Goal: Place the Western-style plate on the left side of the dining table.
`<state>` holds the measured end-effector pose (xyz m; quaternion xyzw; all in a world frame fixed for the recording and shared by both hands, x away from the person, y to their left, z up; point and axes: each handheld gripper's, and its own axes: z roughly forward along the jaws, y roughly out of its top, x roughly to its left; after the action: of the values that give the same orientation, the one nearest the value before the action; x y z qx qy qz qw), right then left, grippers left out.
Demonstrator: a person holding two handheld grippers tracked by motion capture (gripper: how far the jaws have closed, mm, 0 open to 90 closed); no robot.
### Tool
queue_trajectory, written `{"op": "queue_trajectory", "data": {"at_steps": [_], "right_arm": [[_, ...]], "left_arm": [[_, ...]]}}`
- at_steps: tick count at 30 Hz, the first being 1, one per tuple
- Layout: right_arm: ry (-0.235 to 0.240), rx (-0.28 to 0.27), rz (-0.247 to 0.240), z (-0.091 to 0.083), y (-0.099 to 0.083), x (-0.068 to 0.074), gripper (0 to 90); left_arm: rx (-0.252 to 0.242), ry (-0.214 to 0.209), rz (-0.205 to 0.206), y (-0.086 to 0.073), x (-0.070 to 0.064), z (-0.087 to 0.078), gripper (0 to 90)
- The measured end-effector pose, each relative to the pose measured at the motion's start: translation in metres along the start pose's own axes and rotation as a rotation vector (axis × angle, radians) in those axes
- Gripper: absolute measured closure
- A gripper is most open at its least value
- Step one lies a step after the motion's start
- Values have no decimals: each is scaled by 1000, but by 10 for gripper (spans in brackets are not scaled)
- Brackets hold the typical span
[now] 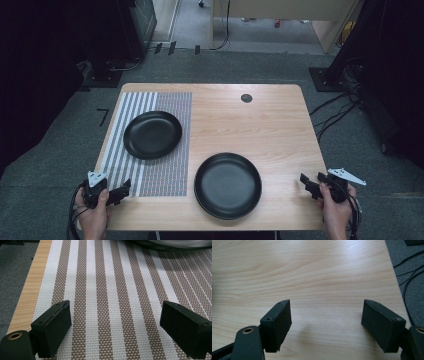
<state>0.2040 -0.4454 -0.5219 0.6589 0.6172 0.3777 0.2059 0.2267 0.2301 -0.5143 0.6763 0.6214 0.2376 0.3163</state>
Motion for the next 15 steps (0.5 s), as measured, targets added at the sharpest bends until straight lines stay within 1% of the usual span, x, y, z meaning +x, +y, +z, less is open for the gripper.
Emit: {"op": "queue_trajectory", "data": {"at_steps": [4, 5, 9, 15], "right_arm": [[-9, -4, -18, -3, -3, -2, 237], [-10, -6, -21, -3, -4, -3, 237], [-23, -10, -49, -4, -6, -1, 237], [-51, 2, -89, -2, -6, 3, 230]], "left_arm": [[-4, 6, 10, -2, 0, -1, 97], [-11, 10, 25, -4, -1, -1, 96], [-8, 19, 54, -5, -3, 1, 69], [-2, 30, 64, -5, -5, 1, 67]]}}
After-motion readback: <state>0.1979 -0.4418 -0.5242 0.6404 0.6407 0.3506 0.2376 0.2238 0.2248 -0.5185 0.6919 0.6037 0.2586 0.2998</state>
